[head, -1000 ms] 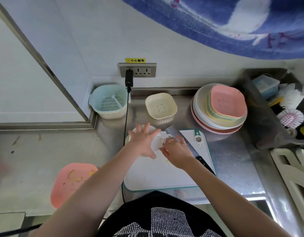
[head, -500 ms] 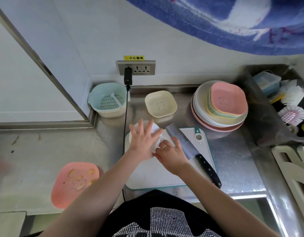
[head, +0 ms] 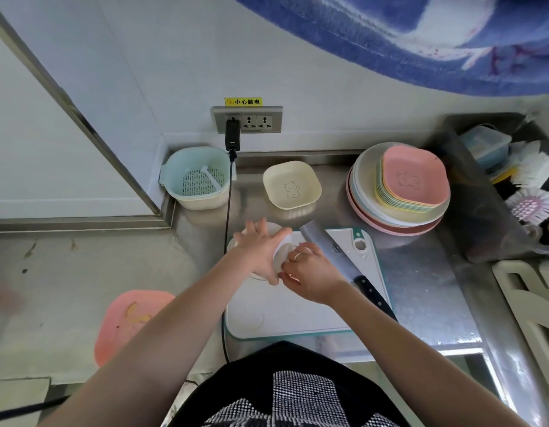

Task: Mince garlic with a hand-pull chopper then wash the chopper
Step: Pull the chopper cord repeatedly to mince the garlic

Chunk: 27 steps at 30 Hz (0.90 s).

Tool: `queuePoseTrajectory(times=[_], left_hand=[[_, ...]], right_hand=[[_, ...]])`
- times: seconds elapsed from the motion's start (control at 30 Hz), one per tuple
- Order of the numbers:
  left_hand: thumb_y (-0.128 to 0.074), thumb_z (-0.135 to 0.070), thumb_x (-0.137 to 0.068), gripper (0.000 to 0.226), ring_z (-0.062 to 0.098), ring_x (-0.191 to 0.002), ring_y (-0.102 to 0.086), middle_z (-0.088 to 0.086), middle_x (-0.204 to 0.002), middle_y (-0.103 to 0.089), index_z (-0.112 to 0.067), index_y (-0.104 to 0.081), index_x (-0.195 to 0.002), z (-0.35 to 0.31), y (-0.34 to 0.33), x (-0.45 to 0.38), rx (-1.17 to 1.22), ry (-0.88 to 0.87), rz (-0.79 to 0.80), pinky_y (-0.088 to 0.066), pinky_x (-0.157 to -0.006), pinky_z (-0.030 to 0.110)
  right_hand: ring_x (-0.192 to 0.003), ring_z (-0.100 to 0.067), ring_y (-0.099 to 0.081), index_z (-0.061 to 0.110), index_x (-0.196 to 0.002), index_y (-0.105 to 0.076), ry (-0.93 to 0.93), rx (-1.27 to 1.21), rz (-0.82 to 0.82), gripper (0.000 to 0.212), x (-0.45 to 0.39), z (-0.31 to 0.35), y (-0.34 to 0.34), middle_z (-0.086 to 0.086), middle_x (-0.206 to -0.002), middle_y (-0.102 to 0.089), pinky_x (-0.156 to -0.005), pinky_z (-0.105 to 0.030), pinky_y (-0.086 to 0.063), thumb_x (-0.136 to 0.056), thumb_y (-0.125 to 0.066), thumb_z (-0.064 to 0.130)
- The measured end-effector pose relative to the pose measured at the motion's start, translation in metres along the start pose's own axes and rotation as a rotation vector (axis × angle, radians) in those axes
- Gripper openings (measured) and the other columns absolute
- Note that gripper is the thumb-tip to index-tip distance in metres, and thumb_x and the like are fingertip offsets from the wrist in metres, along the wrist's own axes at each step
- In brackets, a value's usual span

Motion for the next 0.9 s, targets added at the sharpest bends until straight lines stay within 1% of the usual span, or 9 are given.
queuePoseTrajectory(times=[0.1,0.17,0.23,0.33,0.47,0.57,0.7,0.8,0.9], left_hand=[[-0.078,-0.048,-0.054,0.113,0.044,-0.133,-0.012,0.016,-0.148,-0.004,-0.041,-0.008,-0.142,-0.002,0.000,0.002,-0.055,0.011,-0.056,-0.030,-0.101,0.061],[-0.077,-0.049,-0.053,0.114,0.042,-0.130,-0.015,0.015,-0.145,-0.007,-0.040,-0.008,-0.142,0.002,0.002,0.004,-0.085,0.026,-0.090,-0.031,-0.100,0.059],[-0.078,-0.049,-0.052,0.114,0.041,-0.128,-0.017,0.014,-0.143,-0.011,-0.041,-0.009,-0.142,0.009,0.004,0.005,-0.073,0.055,-0.093,-0.032,-0.099,0.058],[-0.078,-0.049,-0.051,0.113,0.041,-0.128,-0.016,0.014,-0.142,-0.011,-0.040,-0.010,-0.141,0.016,0.006,0.007,-0.074,0.083,-0.090,-0.033,-0.098,0.056],[-0.077,-0.050,-0.052,0.111,0.040,-0.125,-0.019,0.014,-0.140,-0.016,-0.038,-0.012,-0.141,-0.007,0.015,0.006,-0.261,0.008,-0.184,-0.035,-0.094,0.052],[-0.076,-0.053,-0.054,0.112,0.041,-0.124,-0.019,0.016,-0.140,-0.015,-0.038,-0.010,-0.143,-0.017,0.019,0.005,-0.358,0.006,-0.210,-0.034,-0.094,0.054],[-0.077,-0.048,-0.053,0.111,0.041,-0.123,-0.021,0.015,-0.138,-0.018,-0.038,-0.012,-0.142,-0.018,0.018,0.007,-0.346,0.025,-0.218,-0.036,-0.092,0.052],[-0.077,-0.047,-0.054,0.107,0.040,-0.123,-0.022,0.013,-0.136,-0.021,-0.037,-0.015,-0.141,-0.018,0.020,0.006,-0.308,0.040,-0.221,-0.035,-0.091,0.051],[-0.076,-0.046,-0.055,0.109,0.041,-0.124,-0.021,0.014,-0.138,-0.020,-0.037,-0.013,-0.143,-0.021,0.020,0.006,-0.342,0.040,-0.217,-0.034,-0.092,0.052]], right_hand=[[-0.071,-0.018,-0.060,0.022,-0.062,-0.068,-0.025,0.058,-0.006,0.038,0.002,-0.006,0.002,0.006,-0.061,-0.064,-0.085,-0.033,-0.047,-0.085,-0.040,0.036],[-0.078,-0.019,-0.060,0.020,-0.065,-0.064,-0.107,0.136,0.118,0.035,0.014,-0.024,-0.004,0.004,-0.070,-0.064,-0.087,-0.035,-0.037,-0.088,-0.040,0.032],[-0.096,-0.019,-0.058,0.021,-0.079,-0.062,-0.332,0.177,0.357,0.023,0.045,-0.064,-0.010,0.002,-0.090,-0.065,-0.091,-0.037,-0.028,-0.090,-0.042,0.025],[-0.102,-0.018,-0.057,0.022,-0.092,-0.066,-0.621,0.307,0.490,0.030,0.088,-0.110,0.007,0.003,-0.098,-0.067,-0.093,-0.037,-0.026,-0.093,-0.037,0.030],[-0.095,-0.021,-0.055,0.021,-0.085,-0.064,-0.329,0.193,0.459,0.031,0.040,-0.054,0.000,0.001,-0.082,-0.057,-0.096,-0.039,-0.029,-0.093,-0.034,0.028],[-0.080,-0.019,-0.061,0.017,-0.068,-0.070,-0.143,0.155,0.303,0.036,0.001,0.002,0.005,0.000,-0.069,-0.066,-0.087,-0.034,-0.040,-0.087,-0.042,0.030],[-0.105,-0.022,-0.053,0.017,-0.100,-0.068,-0.342,0.256,0.472,0.027,0.023,-0.036,-0.003,0.000,-0.099,-0.065,-0.092,-0.038,-0.032,-0.095,-0.043,0.027],[-0.105,-0.019,-0.057,0.024,-0.093,-0.066,-0.636,0.251,0.536,0.019,0.058,-0.083,0.004,0.004,-0.101,-0.067,-0.092,-0.037,-0.030,-0.088,-0.048,0.023],[-0.102,-0.022,-0.058,0.020,-0.089,-0.065,-0.465,0.193,0.508,0.021,0.040,-0.064,-0.001,0.001,-0.092,-0.064,-0.091,-0.039,-0.030,-0.087,-0.044,0.022]])
Point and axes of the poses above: each hand's wrist, its own x-axis away from the middle knuckle, its own y-axis out of the back of the hand, z = x × y, the point moved 6 cm from there along -x, towards the middle knuckle
